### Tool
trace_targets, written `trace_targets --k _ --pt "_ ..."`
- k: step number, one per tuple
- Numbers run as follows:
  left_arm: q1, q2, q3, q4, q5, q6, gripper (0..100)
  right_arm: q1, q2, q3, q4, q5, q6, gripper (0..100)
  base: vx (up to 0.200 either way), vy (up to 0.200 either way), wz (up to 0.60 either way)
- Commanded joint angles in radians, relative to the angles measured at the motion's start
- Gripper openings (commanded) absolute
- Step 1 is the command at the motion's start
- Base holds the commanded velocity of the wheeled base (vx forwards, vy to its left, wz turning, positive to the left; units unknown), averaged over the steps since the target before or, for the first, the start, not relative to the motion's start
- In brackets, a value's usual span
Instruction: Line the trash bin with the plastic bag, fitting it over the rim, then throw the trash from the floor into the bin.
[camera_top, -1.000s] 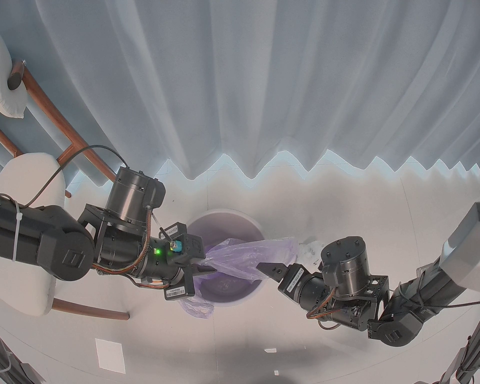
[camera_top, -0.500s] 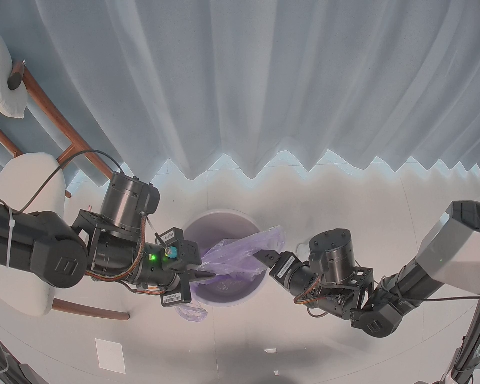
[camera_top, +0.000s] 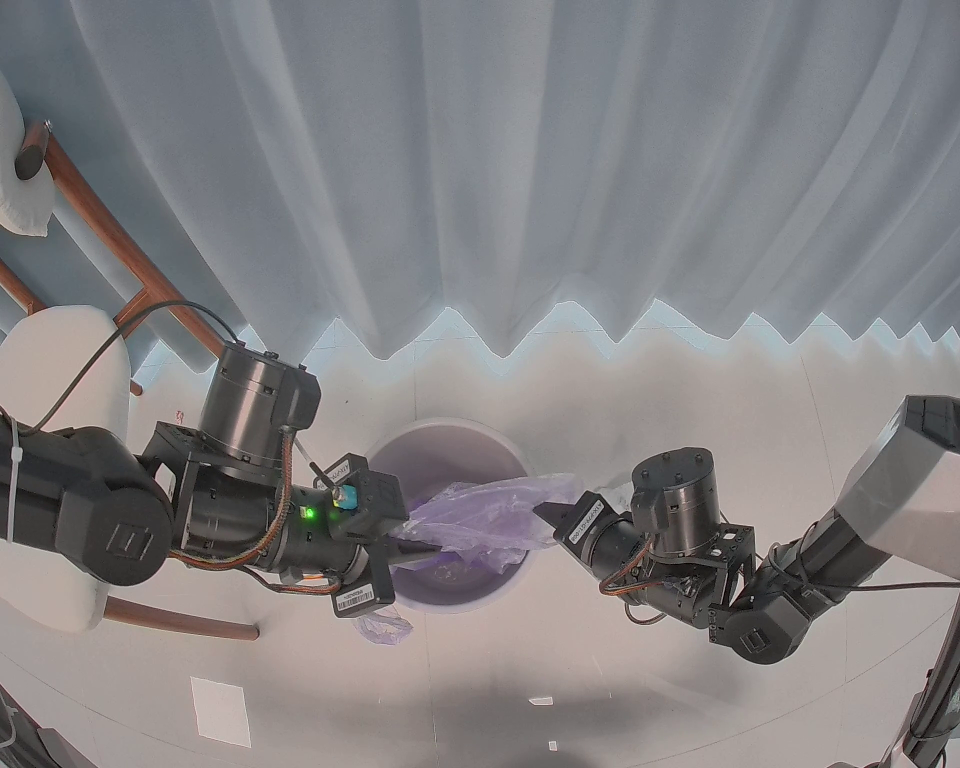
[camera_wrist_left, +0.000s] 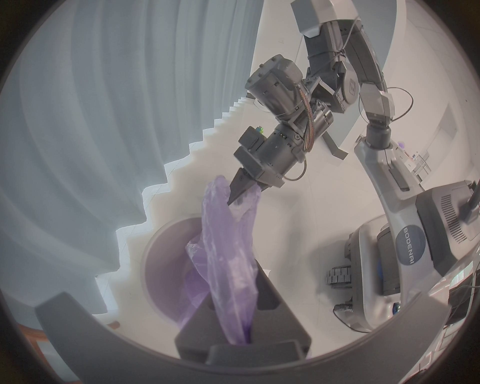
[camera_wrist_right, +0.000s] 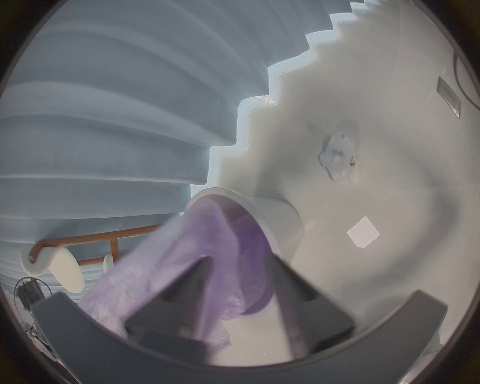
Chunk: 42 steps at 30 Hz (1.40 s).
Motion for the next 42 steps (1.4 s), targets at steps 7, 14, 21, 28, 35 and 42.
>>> trace_targets --k 7,14,21,28,35,42 --pt "-0.074 -0.003 0.038 -0.009 -0.002 -0.059 0 -0.010 -0.007 -0.061 -0.011 0.020 -0.020 0 0.000 0.000 0.00" --pt "-0.099 -0.019 0.095 -0.009 -0.003 -0.065 0 -0.049 -0.094 0.005 -0.008 0.160 -0.215 0 0.000 0.000 0.00" --pt "-0.116 -0.010 0.149 -0.009 -0.029 -0.062 0 -0.101 -0.100 0.091 -0.001 0.232 -0.395 0 0.000 0.000 0.00" --pt "-0.123 0.070 0.132 -0.065 -0.008 -0.056 0 -0.127 -0.040 0.100 -0.050 0.231 -0.431 0 0.000 0.000 0.00" --pt "-0.116 0.092 0.112 -0.075 0.000 -0.059 100 -0.128 -0.042 0.077 -0.065 0.226 -0.433 0 0.000 0.000 0.00" --pt "-0.111 0.063 0.098 -0.111 -0.028 -0.191 100 -0.144 -0.033 0.092 -0.065 0.226 -0.433 0 0.000 0.000 0.00"
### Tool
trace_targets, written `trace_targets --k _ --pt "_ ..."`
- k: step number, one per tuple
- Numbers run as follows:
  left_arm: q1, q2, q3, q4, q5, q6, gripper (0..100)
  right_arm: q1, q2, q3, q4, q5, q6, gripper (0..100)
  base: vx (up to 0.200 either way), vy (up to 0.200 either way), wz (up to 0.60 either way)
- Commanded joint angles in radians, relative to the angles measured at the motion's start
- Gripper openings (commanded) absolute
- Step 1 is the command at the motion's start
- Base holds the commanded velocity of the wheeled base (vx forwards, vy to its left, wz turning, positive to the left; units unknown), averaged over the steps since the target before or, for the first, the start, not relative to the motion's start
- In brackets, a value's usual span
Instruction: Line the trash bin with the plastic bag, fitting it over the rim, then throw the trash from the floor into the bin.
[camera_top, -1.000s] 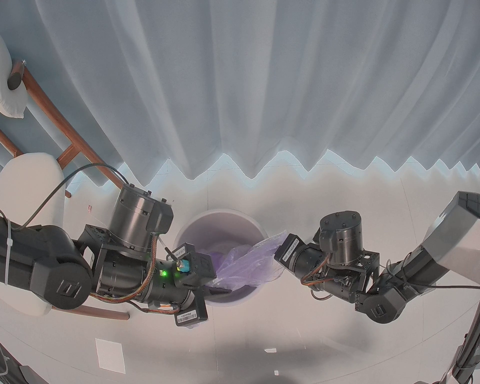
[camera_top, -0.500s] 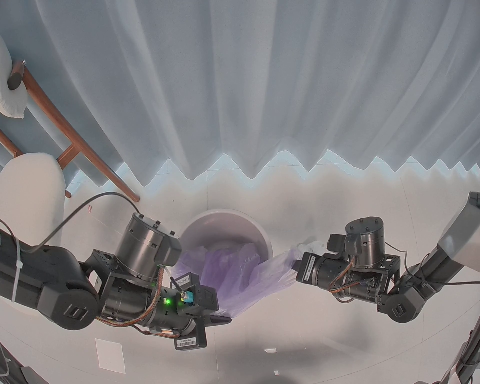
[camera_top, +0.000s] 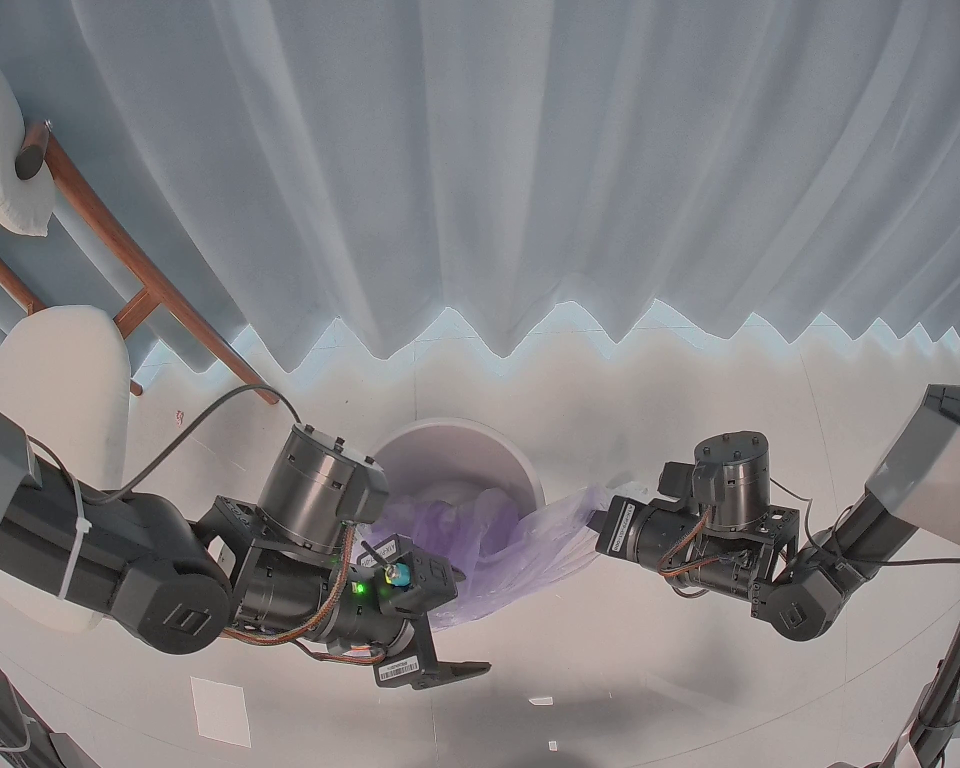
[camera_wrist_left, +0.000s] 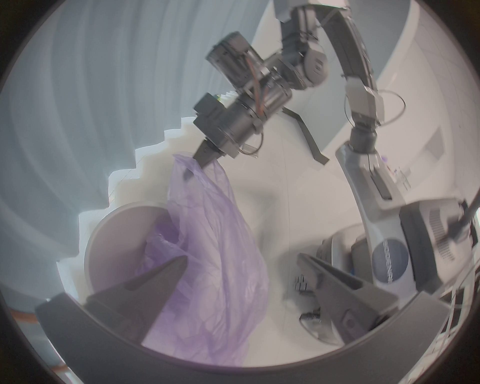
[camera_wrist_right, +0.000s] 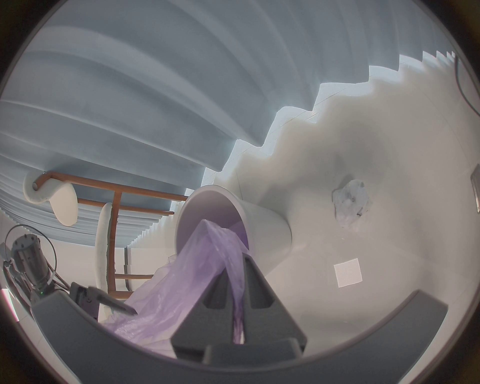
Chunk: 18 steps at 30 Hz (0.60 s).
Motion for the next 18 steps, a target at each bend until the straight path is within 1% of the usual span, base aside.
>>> trace_targets --k 1,4,10,13,18 --pt "-0.001 -0.032 -0.010 -0.045 -0.015 -0.095 100 -0.011 0.013 0.007 -0.001 0.000 0.003 0 0.000 0.000 0.00" --pt "-0.006 -0.055 -0.013 -0.079 -0.012 -0.144 100 -0.017 0.025 0.006 -0.002 0.001 0.005 0 0.000 0.000 0.00" --pt "0.005 -0.061 -0.013 -0.150 -0.018 -0.153 100 -0.016 0.028 -0.005 -0.002 0.000 0.000 0 0.000 0.000 0.00" --pt "0.040 -0.106 0.019 -0.150 -0.018 -0.154 100 -0.016 0.031 0.001 -0.002 0.001 0.002 0 0.000 0.000 0.00" --pt "0.102 -0.164 0.112 -0.150 -0.021 -0.145 100 -0.016 0.031 0.004 -0.002 0.001 0.002 0 0.000 0.000 0.00"
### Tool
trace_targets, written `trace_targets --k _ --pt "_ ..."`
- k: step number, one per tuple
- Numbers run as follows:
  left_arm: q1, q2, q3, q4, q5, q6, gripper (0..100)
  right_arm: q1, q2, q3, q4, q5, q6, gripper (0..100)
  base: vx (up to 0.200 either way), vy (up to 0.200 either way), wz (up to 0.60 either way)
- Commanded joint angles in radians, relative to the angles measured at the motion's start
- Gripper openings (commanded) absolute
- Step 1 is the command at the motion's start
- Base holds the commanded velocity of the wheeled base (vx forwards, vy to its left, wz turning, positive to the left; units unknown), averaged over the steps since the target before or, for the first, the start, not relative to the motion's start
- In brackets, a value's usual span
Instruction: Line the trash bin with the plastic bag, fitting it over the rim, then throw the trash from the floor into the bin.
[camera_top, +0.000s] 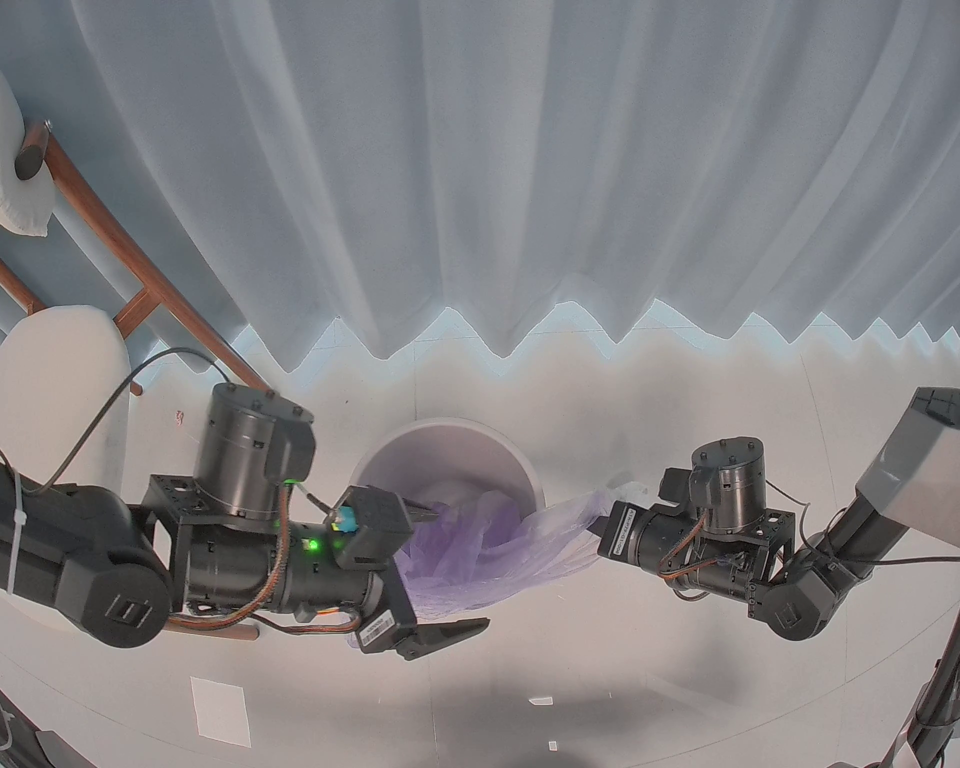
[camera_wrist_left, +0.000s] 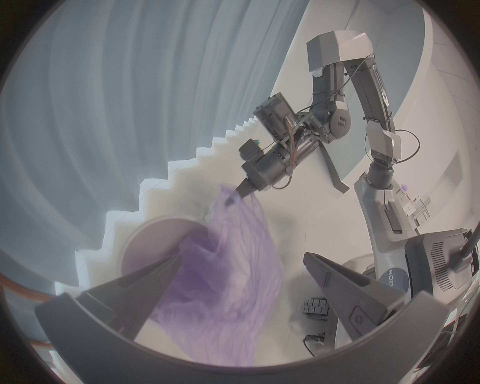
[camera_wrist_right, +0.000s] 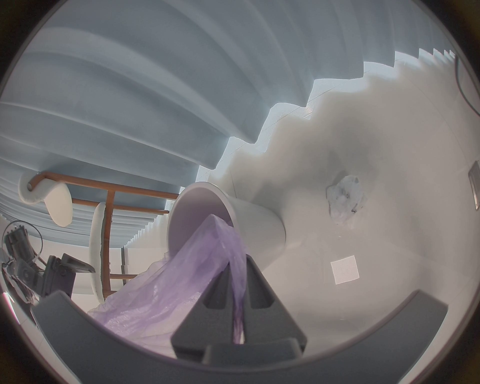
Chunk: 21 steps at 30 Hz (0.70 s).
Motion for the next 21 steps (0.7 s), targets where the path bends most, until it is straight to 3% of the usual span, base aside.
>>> trace_targets --k 1,8,21 --pt "0.050 -0.061 0.064 -0.002 -0.003 0.007 100 0.001 0.004 0.003 0.000 0.001 0.000 0 0.000 0.000 0.00" --pt "0.110 -0.083 0.133 -0.009 -0.046 0.030 100 0.005 0.010 -0.005 -0.002 0.000 0.004 0 0.000 0.000 0.00" --pt "0.208 -0.077 0.134 -0.009 -0.072 0.044 100 0.007 0.015 0.012 -0.045 -0.013 0.005 0 0.000 0.000 0.00"
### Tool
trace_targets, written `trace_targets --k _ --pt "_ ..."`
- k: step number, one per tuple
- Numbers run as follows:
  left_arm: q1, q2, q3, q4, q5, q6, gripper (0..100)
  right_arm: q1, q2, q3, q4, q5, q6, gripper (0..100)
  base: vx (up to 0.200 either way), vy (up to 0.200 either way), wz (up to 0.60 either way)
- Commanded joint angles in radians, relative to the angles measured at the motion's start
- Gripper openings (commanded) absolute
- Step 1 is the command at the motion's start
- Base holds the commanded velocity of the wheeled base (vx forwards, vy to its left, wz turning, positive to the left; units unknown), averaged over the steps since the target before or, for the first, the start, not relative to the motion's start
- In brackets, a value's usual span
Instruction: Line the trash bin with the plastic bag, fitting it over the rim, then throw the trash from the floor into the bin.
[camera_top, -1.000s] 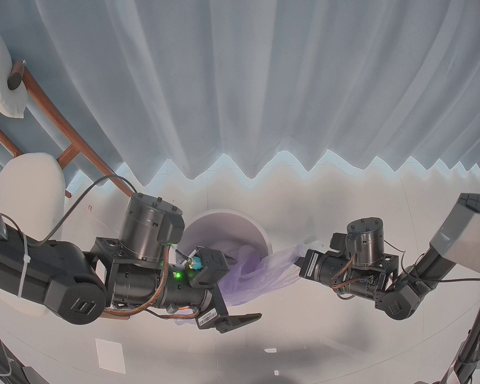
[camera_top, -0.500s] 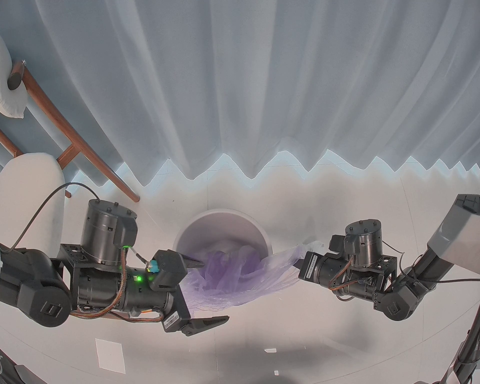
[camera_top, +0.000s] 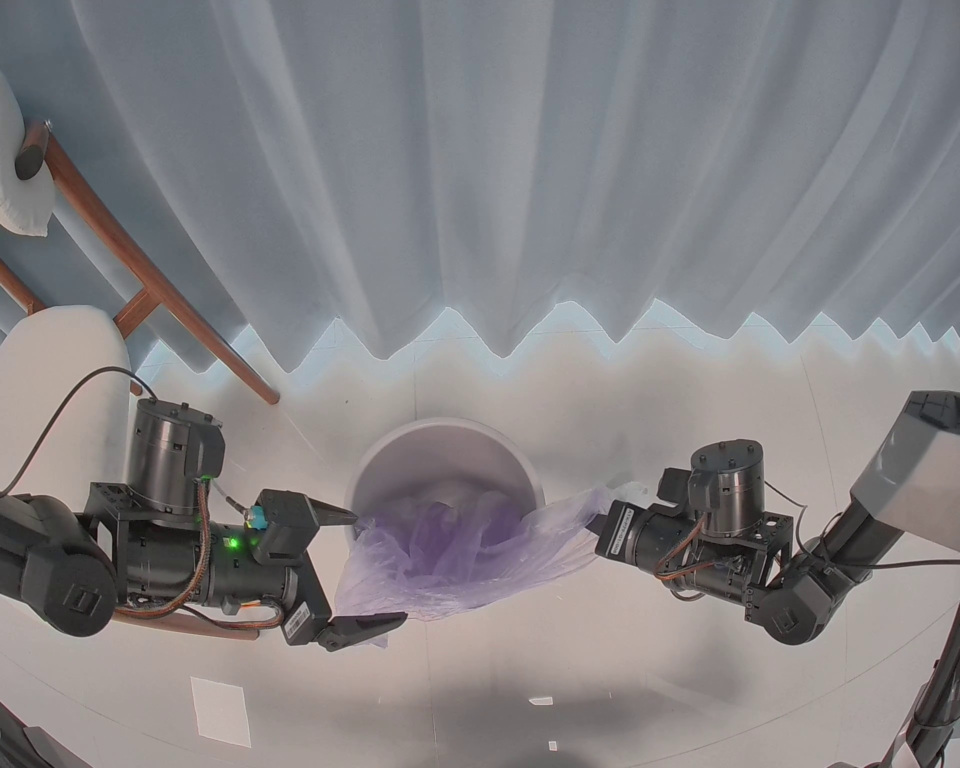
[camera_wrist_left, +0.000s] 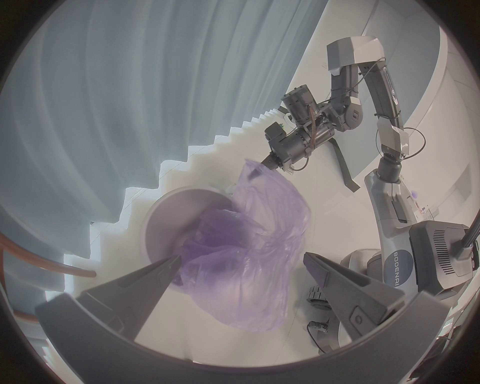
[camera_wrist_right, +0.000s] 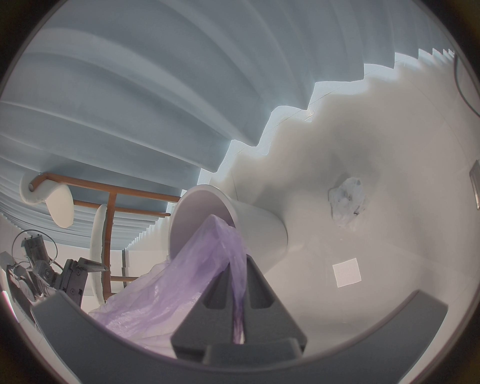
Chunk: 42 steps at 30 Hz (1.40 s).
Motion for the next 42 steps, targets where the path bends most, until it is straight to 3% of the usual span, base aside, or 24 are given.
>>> trace_targets --k 1,22,42 --pt "0.019 0.002 0.001 0.000 -0.001 0.001 100 0.001 0.003 0.005 0.000 -0.001 0.000 0 0.000 0.000 0.00" --pt "0.088 0.057 -0.016 -0.043 0.029 -0.001 100 0.007 -0.012 0.005 -0.001 -0.014 -0.003 0 0.000 0.000 0.00" --pt "0.165 0.172 -0.174 -0.065 0.104 0.019 100 0.008 -0.037 0.008 -0.001 -0.014 -0.004 0 0.000 0.000 0.00"
